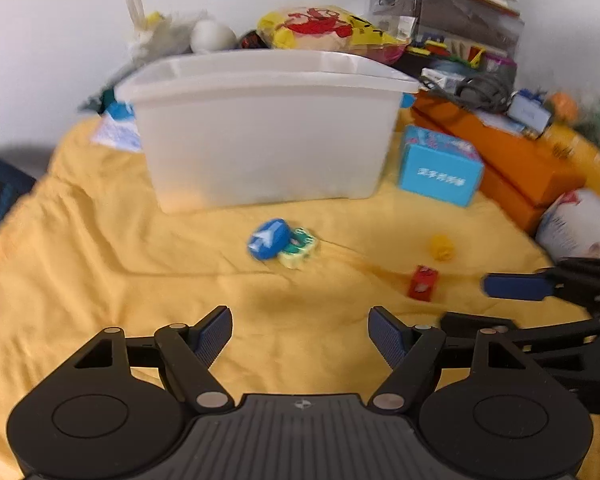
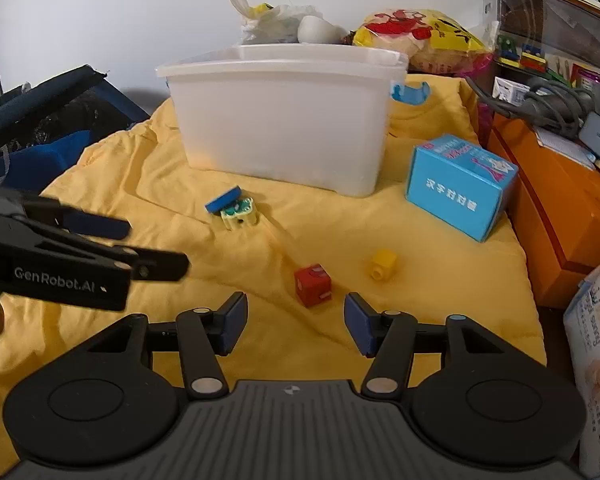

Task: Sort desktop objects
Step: 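Grasp the red cube with the right tool while the left grasps the green frog block, then carry the red cube and frog block over the white bin and open both tools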

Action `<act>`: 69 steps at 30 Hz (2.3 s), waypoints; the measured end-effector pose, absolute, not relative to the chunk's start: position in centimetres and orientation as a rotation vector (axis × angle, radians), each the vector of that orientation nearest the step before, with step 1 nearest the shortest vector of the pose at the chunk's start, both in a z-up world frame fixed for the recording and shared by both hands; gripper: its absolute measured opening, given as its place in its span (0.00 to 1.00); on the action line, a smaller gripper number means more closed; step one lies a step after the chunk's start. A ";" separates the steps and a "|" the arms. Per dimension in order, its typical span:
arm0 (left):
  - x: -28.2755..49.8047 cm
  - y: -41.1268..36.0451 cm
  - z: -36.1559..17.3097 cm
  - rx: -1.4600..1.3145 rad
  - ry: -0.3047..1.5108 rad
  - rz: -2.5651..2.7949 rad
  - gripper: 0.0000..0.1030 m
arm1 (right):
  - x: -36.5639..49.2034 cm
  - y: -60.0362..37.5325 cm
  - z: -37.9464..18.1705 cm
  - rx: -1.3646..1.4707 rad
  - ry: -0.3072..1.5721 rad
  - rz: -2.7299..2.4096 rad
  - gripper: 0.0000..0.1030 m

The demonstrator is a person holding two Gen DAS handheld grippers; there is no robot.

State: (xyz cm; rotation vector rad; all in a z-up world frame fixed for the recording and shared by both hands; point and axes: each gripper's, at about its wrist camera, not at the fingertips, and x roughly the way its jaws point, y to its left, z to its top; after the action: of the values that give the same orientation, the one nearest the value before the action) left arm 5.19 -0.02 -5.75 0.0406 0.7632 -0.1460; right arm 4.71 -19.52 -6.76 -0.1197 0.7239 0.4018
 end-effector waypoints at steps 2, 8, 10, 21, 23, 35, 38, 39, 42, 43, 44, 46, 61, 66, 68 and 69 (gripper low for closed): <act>5.3 -0.2 -5.7 0.067 0.759 -0.134 0.76 | 4.7 -19.9 -7.1 -0.109 0.736 0.396 0.56; 5.7 -0.6 -6.1 0.083 0.776 -0.194 0.76 | 5.7 -20.1 -7.3 -0.124 0.737 0.386 0.48; 6.2 -1.1 -6.3 0.117 0.785 -0.198 0.76 | 6.6 -19.7 -7.4 -0.157 0.727 0.395 0.38; 12.2 -2.3 -8.8 0.064 0.851 -0.221 0.63 | 8.6 -19.5 -8.8 -0.145 0.787 0.408 0.24; 13.0 -2.3 -8.9 0.021 0.840 -0.192 0.58 | 8.1 -19.8 -8.8 -0.143 0.794 0.401 0.22; 12.5 -1.3 -8.8 -0.006 0.845 -0.185 0.35 | 7.0 -20.2 -8.9 -0.110 0.795 0.370 0.22; 9.5 0.0 -8.0 0.002 0.863 -0.224 0.35 | 6.9 -20.2 -8.7 -0.107 0.794 0.379 0.21; 8.4 0.4 -7.7 0.000 0.871 -0.239 0.35 | 6.8 -20.2 -8.6 -0.106 0.790 0.386 0.21; 5.1 1.0 -7.6 0.004 0.895 -0.263 0.35 | 6.1 -20.3 -7.9 -0.103 0.782 0.407 0.21; 4.4 1.2 -7.9 0.009 0.899 -0.262 0.35 | 5.7 -20.3 -7.7 -0.100 0.778 0.416 0.21; 3.8 1.0 -8.1 0.017 0.904 -0.262 0.35 | 5.5 -20.3 -7.6 -0.098 0.777 0.422 0.21; 3.2 0.8 -8.7 0.026 0.906 -0.259 0.35 | 5.0 -20.2 -7.7 -0.091 0.784 0.434 0.21; 2.9 0.3 -9.2 0.041 0.854 -0.255 0.36 | 5.0 -18.9 -9.2 -0.128 0.809 0.438 0.22; 3.0 0.8 -8.7 0.010 0.863 -0.267 0.36 | 5.0 -19.0 -9.1 -0.129 0.801 0.446 0.22; 3.0 1.1 -8.0 0.001 0.852 -0.272 0.36 | 5.0 -19.1 -8.8 -0.120 0.799 0.442 0.21; 3.0 1.2 -7.6 -0.003 0.842 -0.273 0.36 | 5.0 -19.1 -8.5 -0.120 0.794 0.441 0.21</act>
State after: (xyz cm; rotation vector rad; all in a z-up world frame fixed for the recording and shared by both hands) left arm 3.04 1.16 -7.59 -0.0029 0.8417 -0.2734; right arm 5.04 -19.07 -8.50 -0.1204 0.7941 0.4412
